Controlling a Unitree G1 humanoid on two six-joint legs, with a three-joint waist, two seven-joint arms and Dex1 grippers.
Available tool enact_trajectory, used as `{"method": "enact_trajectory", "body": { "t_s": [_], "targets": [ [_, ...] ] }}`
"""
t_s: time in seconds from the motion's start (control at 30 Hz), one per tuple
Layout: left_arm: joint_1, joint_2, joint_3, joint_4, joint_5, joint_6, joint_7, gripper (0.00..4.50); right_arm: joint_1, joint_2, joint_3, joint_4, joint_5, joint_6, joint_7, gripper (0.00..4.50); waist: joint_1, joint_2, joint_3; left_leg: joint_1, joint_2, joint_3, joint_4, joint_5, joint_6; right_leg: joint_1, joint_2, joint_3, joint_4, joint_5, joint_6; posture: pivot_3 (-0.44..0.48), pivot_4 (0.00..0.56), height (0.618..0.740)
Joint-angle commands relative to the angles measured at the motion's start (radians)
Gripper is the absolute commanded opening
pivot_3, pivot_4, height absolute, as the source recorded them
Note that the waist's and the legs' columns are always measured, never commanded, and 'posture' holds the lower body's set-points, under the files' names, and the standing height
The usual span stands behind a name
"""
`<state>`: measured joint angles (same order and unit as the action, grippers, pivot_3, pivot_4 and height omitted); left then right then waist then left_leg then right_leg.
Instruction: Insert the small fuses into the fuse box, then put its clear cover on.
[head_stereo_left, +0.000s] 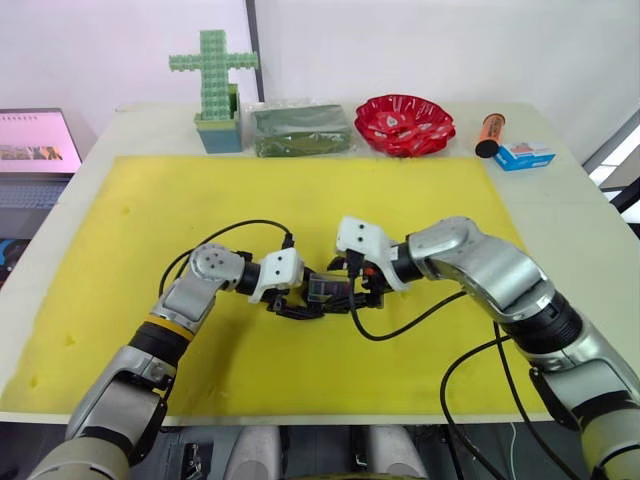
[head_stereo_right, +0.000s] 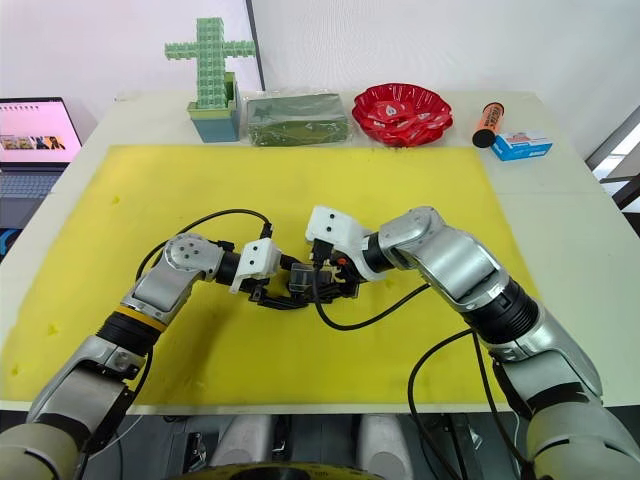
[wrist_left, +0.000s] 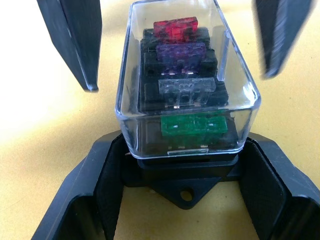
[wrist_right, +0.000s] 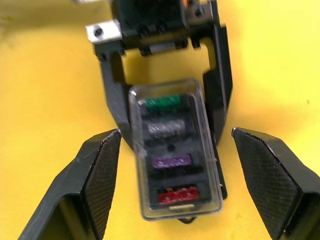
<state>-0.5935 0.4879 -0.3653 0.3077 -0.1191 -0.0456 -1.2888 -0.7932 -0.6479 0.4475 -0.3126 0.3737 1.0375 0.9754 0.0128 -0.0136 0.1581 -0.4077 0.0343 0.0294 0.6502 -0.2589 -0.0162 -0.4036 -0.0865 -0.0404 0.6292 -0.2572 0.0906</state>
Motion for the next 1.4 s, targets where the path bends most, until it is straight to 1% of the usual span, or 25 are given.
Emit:
{"method": "enact_trajectory", "body": {
  "t_s": [0.03, 0.2, 0.27, 0.3, 0.37, 0.47, 0.57, 0.6, 0.73, 1.0, 1.13, 1.17, 1.23, 1.3, 1.37, 1.4],
  "targets": [
    [-0.001, -0.006, 0.013, -0.001, 0.009, 0.005, 0.012, 2.95, -0.046, -0.011, -0.1, -0.044, 0.043, 0.038, -0.005, 3.77, 0.001, 0.0, 0.0, 0.0, 0.0, 0.0, 0.0, 0.0, 0.0, 0.0, 0.0, 0.0, 0.0, 0.0, 0.0, 0.0, 0.15, 0.74],
    [0.001, -0.005, 0.014, 0.001, 0.006, 0.004, 0.007, 2.95, 0.001, -0.03, -0.129, -0.07, 0.048, 0.015, -0.015, 3.77, 0.001, 0.0, 0.0, 0.0, 0.0, 0.0, 0.0, 0.0, 0.0, 0.0, 0.0, 0.0, 0.0, 0.0, 0.0, 0.0, 0.15, 0.74],
    [-0.002, -0.005, 0.014, 0.005, 0.006, 0.002, 0.006, 2.95, 0.024, -0.018, -0.148, -0.072, 0.05, -0.01, -0.027, 3.37, 0.0, 0.0, 0.0, 0.0, 0.0, 0.0, 0.0, 0.0, 0.0, 0.0, 0.0, 0.0, 0.0, 0.0, 0.0, 0.0, 0.15, 0.74],
    [-0.003, -0.006, 0.014, 0.007, 0.006, 0.002, 0.006, 2.95, 0.039, -0.012, -0.161, -0.076, 0.056, -0.03, -0.028, 3.14, 0.0, 0.0, 0.0, 0.0, 0.0, 0.0, 0.0, 0.0, 0.0, 0.0, 0.0, 0.0, 0.0, 0.0, 0.0, 0.0, 0.15, 0.74],
    [-0.005, -0.008, 0.014, 0.009, 0.006, 0.001, 0.008, 2.95, 0.072, -0.001, -0.183, -0.082, 0.063, -0.068, -0.035, 2.47, 0.001, 0.0, 0.0, 0.0, 0.0, 0.0, 0.0, 0.0, 0.0, 0.0, 0.0, 0.0, 0.0, 0.0, 0.0, 0.0, 0.15, 0.74],
    [-0.009, -0.01, 0.015, 0.014, 0.007, -0.001, 0.008, 2.95, 0.095, 0.013, -0.2, -0.085, 0.068, -0.079, -0.05, 1.44, 0.001, 0.0, 0.0, 0.0, 0.0, 0.0, 0.0, 0.0, 0.0, 0.0, 0.0, 0.0, 0.0, 0.0, 0.0, 0.0, 0.15, 0.74],
    [-0.011, -0.009, 0.015, 0.017, 0.007, -0.003, 0.005, 2.95, 0.113, 0.026, -0.214, -0.091, 0.077, -0.094, -0.063, 0.32, 0.001, 0.0, 0.0, 0.0, 0.0, 0.0, 0.0, 0.0, 0.0, 0.0, 0.0, 0.0, 0.0, 0.0, 0.0, 0.0, 0.15, 0.74],
    [-0.011, -0.01, 0.015, 0.018, 0.006, -0.003, 0.005, 2.95, 0.117, 0.03, -0.219, -0.093, 0.082, -0.097, -0.066, 0.03, 0.001, 0.0, 0.0, 0.0, 0.0, 0.0, 0.0, 0.0, 0.0, 0.0, 0.0, 0.0, 0.0, 0.0, 0.0, 0.0, 0.15, 0.74],
    [-0.012, -0.012, 0.014, 0.017, 0.006, 0.0, 0.004, 2.95, 0.129, 0.029, -0.224, -0.104, 0.093, -0.108, -0.071, 0.03, 0.001, 0.0, 0.0, 0.0, 0.0, 0.0, 0.0, 0.0, 0.0, 0.0, 0.0, 0.0, 0.0, 0.0, 0.0, 0.0, 0.15, 0.74],
    [-0.017, -0.013, 0.016, 0.022, 0.007, -0.001, 0.001, 2.95, 0.109, 0.039, -0.259, -0.101, 0.122, -0.114, -0.089, 0.03, 0.001, 0.0, 0.0, 0.0, 0.0, 0.0, 0.0, 0.0, 0.0, 0.001, 0.0, 0.0, 0.0, 0.0, 0.0, 0.0, 0.15, 0.74],
    [-0.017, -0.014, 0.016, 0.018, 0.007, 0.002, 0.002, 2.95, 0.149, 0.055, -0.237, -0.091, 0.131, -0.12, -0.087, 0.03, 0.001, 0.0, 0.0, 0.0, 0.0, 0.0, 0.0, 0.0, 0.0, 0.001, 0.0, 0.0, 0.0, 0.0, 0.0, 0.0, 0.15, 0.74],
    [-0.017, -0.014, 0.016, 0.017, 0.007, 0.003, 0.002, 2.95, 0.188, 0.071, -0.205, -0.068, 0.124, -0.13, -0.087, 0.03, 0.002, -0.001, 0.0, 0.0, 0.0, 0.0, 0.0, 0.0, 0.0, 0.001, 0.0, 0.0, 0.0, 0.0, 0.0, 0.0, 0.15, 0.74],
    [-0.015, -0.014, 0.018, 0.016, 0.006, 0.005, 0.003, 2.95, 0.267, 0.085, -0.094, 0.023, 0.041, -0.197, -0.094, 0.03, 0.001, -0.003, -0.002, 0.0, 0.0, -0.001, 0.0, 0.0, 0.0, 0.001, 0.0, 0.0, 0.0, 0.0, 0.0, 0.0, 0.15, 0.74],
    [-0.009, -0.012, 0.018, 0.009, 0.004, 0.007, 0.001, 2.95, 0.318, 0.074, 0.001, 0.106, -0.056, -0.278, -0.092, 0.03, -0.001, -0.001, -0.002, 0.001, 0.0, -0.001, 0.0, 0.0, 0.0, 0.002, 0.0, 0.0, -0.001, 0.0, 0.0, 0.0, 0.15, 0.74],
    [-0.007, -0.013, 0.019, 0.005, 0.005, 0.009, 0.0, 2.95, 0.337, 0.072, 0.028, 0.149, -0.095, -0.313, -0.095, 0.03, -0.003, -0.001, -0.007, 0.003, 0.0, 0.0, 0.0, 0.0, 0.0, 0.003, 0.0, 0.001, 0.0, 0.0, 0.0, 0.0, 0.15, 0.74],
    [-0.008, -0.013, 0.02, 0.005, 0.006, 0.01, 0.001, 2.95, 0.339, 0.075, 0.029, 0.164, -0.107, -0.318, -0.104, 0.03, -0.003, -0.002, -0.007, 0.007, 0.0, 0.0, 0.0, 0.0, 0.0, 0.007, 0.001, 0.001, 0.0, 0.0, 0.0, 0.0, 0.15, 0.74]
  ]
}}
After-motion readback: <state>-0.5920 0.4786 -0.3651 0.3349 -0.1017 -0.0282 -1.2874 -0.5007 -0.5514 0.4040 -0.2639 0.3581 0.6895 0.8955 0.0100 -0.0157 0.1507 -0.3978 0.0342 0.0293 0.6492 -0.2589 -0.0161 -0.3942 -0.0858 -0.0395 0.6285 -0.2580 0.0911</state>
